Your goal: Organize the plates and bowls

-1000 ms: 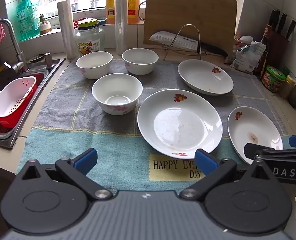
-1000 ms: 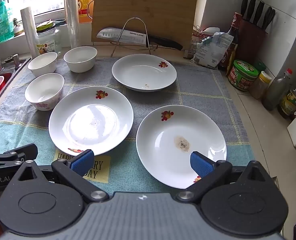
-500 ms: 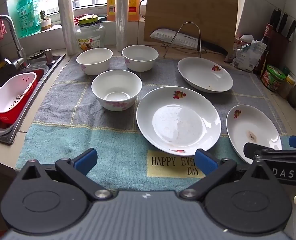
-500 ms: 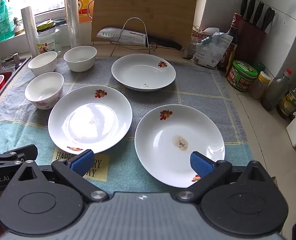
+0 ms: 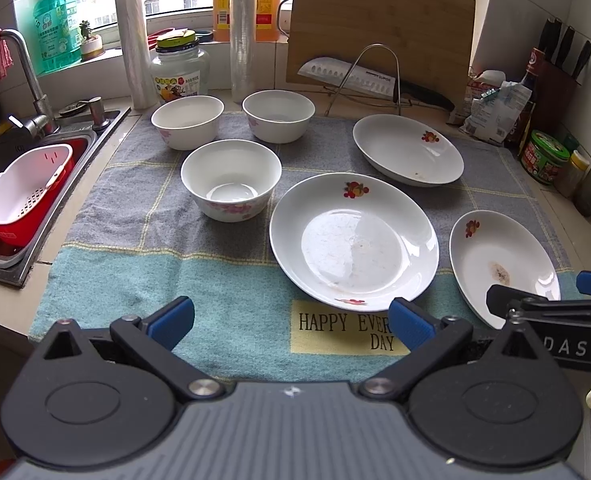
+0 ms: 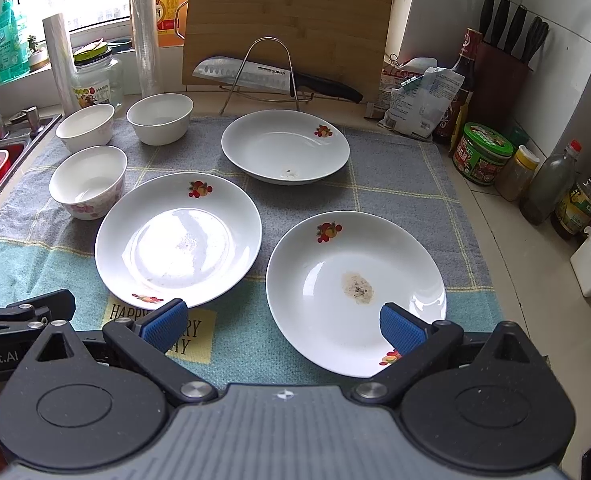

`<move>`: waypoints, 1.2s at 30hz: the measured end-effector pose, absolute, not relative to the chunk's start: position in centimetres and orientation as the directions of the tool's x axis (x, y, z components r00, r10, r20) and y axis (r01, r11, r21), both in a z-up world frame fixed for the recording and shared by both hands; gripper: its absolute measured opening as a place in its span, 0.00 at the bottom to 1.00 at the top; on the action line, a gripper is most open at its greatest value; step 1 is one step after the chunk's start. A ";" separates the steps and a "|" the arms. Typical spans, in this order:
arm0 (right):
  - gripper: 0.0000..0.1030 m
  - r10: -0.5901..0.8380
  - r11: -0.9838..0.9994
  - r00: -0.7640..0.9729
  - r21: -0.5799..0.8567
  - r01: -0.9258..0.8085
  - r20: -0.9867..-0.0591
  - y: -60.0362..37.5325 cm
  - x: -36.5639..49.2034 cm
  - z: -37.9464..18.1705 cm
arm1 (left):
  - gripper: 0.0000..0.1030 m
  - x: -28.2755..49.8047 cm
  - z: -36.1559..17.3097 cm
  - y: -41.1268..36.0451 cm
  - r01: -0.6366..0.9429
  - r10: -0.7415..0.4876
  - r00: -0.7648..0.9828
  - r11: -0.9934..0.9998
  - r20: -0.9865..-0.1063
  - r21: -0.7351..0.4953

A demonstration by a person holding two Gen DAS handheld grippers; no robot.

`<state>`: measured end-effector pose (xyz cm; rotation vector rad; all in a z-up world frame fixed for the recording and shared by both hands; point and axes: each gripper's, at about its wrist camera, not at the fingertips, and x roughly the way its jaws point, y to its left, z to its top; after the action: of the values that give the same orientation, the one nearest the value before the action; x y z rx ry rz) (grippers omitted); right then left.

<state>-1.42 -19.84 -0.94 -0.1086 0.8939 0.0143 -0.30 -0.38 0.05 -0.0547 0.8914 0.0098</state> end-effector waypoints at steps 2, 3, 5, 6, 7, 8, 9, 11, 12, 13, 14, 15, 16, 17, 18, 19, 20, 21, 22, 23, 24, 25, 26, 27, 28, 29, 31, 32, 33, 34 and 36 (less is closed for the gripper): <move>1.00 -0.032 0.994 0.627 -0.088 -0.057 -0.778 -19.8 -1.4 -0.9 | 0.99 -0.3 0.1 -0.4 -0.032 -0.014 0.628 0.999 -0.778 -0.043; 1.00 -0.031 0.995 0.627 -0.086 -0.057 -0.778 -19.9 -1.4 -0.9 | 0.99 -0.3 0.1 -0.4 -0.032 -0.013 0.629 0.999 -0.777 -0.043; 1.00 -0.031 0.995 0.628 -0.086 -0.058 -0.778 -19.9 -1.3 -0.8 | 0.99 -0.2 0.1 -0.5 -0.032 -0.013 0.629 0.999 -0.777 -0.043; 1.00 -0.031 0.995 0.629 -0.086 -0.057 -0.777 -19.9 -1.3 -0.8 | 1.00 -0.2 0.2 -0.5 -0.032 -0.013 0.629 0.999 -0.777 -0.043; 1.00 -0.031 0.995 0.629 -0.086 -0.057 -0.777 -19.9 -1.3 -0.7 | 0.99 -0.2 0.2 -0.5 -0.032 -0.013 0.629 0.999 -0.777 -0.042; 1.00 -0.031 0.995 0.629 -0.087 -0.057 -0.777 -19.9 -1.3 -0.8 | 0.99 -0.2 0.2 -0.4 -0.031 -0.013 0.628 0.999 -0.778 -0.042; 1.00 -0.031 0.995 0.629 -0.087 -0.058 -0.777 -19.9 -1.3 -0.8 | 0.99 -0.2 0.2 -0.5 -0.031 -0.014 0.628 0.999 -0.778 -0.043; 1.00 -0.031 0.995 0.629 -0.086 -0.057 -0.777 -19.9 -1.3 -0.8 | 0.99 -0.2 0.1 -0.4 -0.031 -0.014 0.629 0.999 -0.778 -0.043; 1.00 -0.031 0.995 0.630 -0.087 -0.057 -0.776 -19.9 -1.3 -0.8 | 0.99 -0.3 0.1 -0.4 -0.031 -0.014 0.629 0.999 -0.777 -0.043; 1.00 -0.031 0.995 0.630 -0.086 -0.058 -0.776 -19.9 -1.3 -0.8 | 0.99 -0.2 0.1 -0.4 -0.032 -0.014 0.629 0.999 -0.777 -0.043; 1.00 -0.031 0.995 0.629 -0.086 -0.058 -0.777 -19.9 -1.3 -0.8 | 0.99 -0.2 0.1 -0.4 -0.032 -0.014 0.629 0.999 -0.778 -0.043; 1.00 -0.031 0.995 0.630 -0.086 -0.057 -0.776 -19.9 -1.3 -0.8 | 0.99 -0.2 0.1 -0.5 -0.032 -0.014 0.629 0.999 -0.777 -0.043; 1.00 -0.031 0.995 0.631 -0.086 -0.057 -0.775 -19.9 -1.2 -0.8 | 0.99 -0.3 0.1 -0.5 -0.032 -0.014 0.629 0.999 -0.777 -0.043; 1.00 -0.030 0.995 0.630 -0.086 -0.057 -0.776 -19.9 -1.1 -0.7 | 0.99 -0.2 0.1 -0.4 -0.032 -0.013 0.629 0.999 -0.777 -0.043; 1.00 -0.031 0.995 0.631 -0.086 -0.057 -0.775 -19.9 -1.2 -0.8 | 0.99 -0.3 0.1 -0.4 -0.032 -0.014 0.629 0.999 -0.777 -0.043; 1.00 -0.031 0.995 0.631 -0.087 -0.057 -0.775 -19.9 -1.2 -0.7 | 0.99 -0.3 0.1 -0.4 -0.032 -0.014 0.629 0.999 -0.778 -0.044; 1.00 -0.032 0.995 0.631 -0.087 -0.057 -0.775 -19.9 -1.1 -0.8 | 0.99 -0.3 0.1 -0.4 -0.031 -0.014 0.629 0.999 -0.777 -0.044; 1.00 -0.033 0.994 0.631 -0.089 -0.057 -0.775 -19.9 -1.0 -0.8 | 0.99 -0.2 0.1 -0.5 -0.031 -0.015 0.629 0.999 -0.778 -0.044; 1.00 -0.034 0.994 0.632 -0.091 -0.057 -0.774 -19.8 -0.9 -0.8 | 0.99 -0.2 0.2 -0.5 -0.031 -0.016 0.628 0.999 -0.778 -0.045; 1.00 -0.035 0.994 0.633 -0.092 -0.057 -0.773 -19.8 -1.0 -0.8 | 0.99 -0.2 0.2 -0.5 -0.031 -0.016 0.627 0.998 -0.778 -0.046; 1.00 -0.035 0.994 0.633 -0.092 -0.056 -0.774 -19.8 -0.9 -0.8 | 0.99 -0.1 0.2 -0.6 -0.030 -0.017 0.627 0.998 -0.779 -0.046; 1.00 -0.036 0.994 0.633 -0.092 -0.056 -0.773 -19.8 -0.8 -0.8 | 0.99 0.0 0.3 -0.6 -0.029 -0.018 0.627 0.998 -0.779 -0.047; 1.00 -0.035 0.994 0.633 -0.092 -0.057 -0.773 -19.8 -0.8 -0.8 | 0.99 0.0 0.3 -0.6 -0.030 -0.018 0.626 0.998 -0.779 -0.047; 1.00 -0.036 0.994 0.634 -0.092 -0.056 -0.773 -19.8 -0.7 -0.8 | 0.99 0.0 0.3 -0.6 -0.030 -0.018 0.626 0.998 -0.779 -0.047; 1.00 -0.035 0.994 0.634 -0.092 -0.057 -0.773 -19.8 -0.8 -0.8 | 0.99 0.0 0.3 -0.6 -0.031 -0.018 0.626 0.998 -0.779 -0.047; 1.00 -0.035 0.994 0.634 -0.092 -0.057 -0.773 -19.8 -0.8 -0.8 | 0.99 0.0 0.3 -0.6 -0.030 -0.017 0.626 0.998 -0.780 -0.047; 1.00 -0.035 0.994 0.634 -0.092 -0.056 -0.773 -19.7 -0.7 -0.8 | 0.99 0.0 0.3 -0.6 -0.030 -0.017 0.626 0.998 -0.779 -0.047; 1.00 -0.035 0.994 0.634 -0.092 -0.057 -0.773 -19.7 -0.7 -0.8 | 0.99 0.0 0.3 -0.6 -0.030 -0.018 0.626 0.998 -0.779 -0.047; 1.00 -0.035 0.994 0.634 -0.092 -0.057 -0.772 -19.7 -0.7 -0.8 | 0.99 0.0 0.3 -0.7 -0.030 -0.018 0.626 0.998 -0.779 -0.047; 1.00 -0.036 0.994 0.634 -0.092 -0.056 -0.773 -19.7 -0.7 -0.8 | 0.99 0.0 0.3 -0.6 -0.030 -0.018 0.627 0.998 -0.779 -0.047; 1.00 -0.036 0.994 0.634 -0.092 -0.057 -0.772 -19.7 -0.7 -0.8 | 0.99 0.0 0.3 -0.6 -0.030 -0.018 0.626 0.998 -0.780 -0.048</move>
<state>-0.72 -19.71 -0.81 -0.1117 0.8842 0.0120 0.03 -0.60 0.26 -0.0578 0.8944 0.0066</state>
